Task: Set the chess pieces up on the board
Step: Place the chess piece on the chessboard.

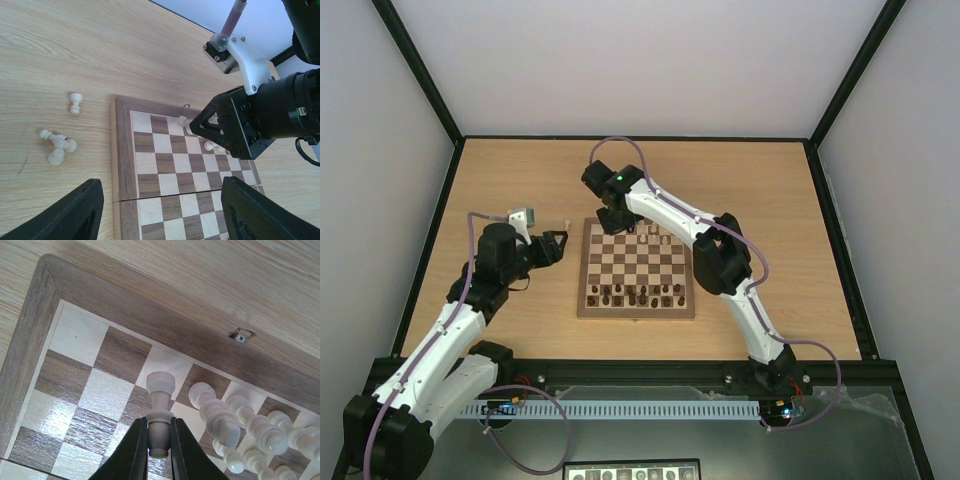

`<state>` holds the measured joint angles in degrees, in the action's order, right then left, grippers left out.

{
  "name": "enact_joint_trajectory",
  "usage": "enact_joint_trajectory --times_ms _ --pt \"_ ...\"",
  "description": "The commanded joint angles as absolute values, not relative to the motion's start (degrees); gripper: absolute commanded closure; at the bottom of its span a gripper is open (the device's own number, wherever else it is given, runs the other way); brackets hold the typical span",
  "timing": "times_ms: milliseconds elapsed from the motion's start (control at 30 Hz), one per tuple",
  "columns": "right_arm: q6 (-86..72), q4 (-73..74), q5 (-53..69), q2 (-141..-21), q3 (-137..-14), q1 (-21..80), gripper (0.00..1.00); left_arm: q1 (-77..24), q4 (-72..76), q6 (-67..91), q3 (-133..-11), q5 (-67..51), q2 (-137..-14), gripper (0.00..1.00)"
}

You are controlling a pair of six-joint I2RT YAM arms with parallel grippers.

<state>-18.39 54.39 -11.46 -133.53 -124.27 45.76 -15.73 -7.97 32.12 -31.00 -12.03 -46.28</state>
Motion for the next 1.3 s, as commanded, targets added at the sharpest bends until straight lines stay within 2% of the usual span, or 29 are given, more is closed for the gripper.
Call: enact_joint_trajectory --times_ms 0,733,1267 --pt "-18.0 58.3 -11.8 -134.6 -125.1 45.6 0.96 -15.4 -6.9 31.6 -30.0 -13.0 -46.5 0.33" --pt "-17.9 58.6 -10.5 -134.6 -123.8 45.7 0.93 -15.3 -6.1 31.5 -29.7 -13.3 -47.2 0.34" --pt "-16.3 56.9 -6.7 -123.0 -112.5 47.6 0.93 -15.2 -5.4 31.7 -29.6 -14.0 -47.9 0.34"
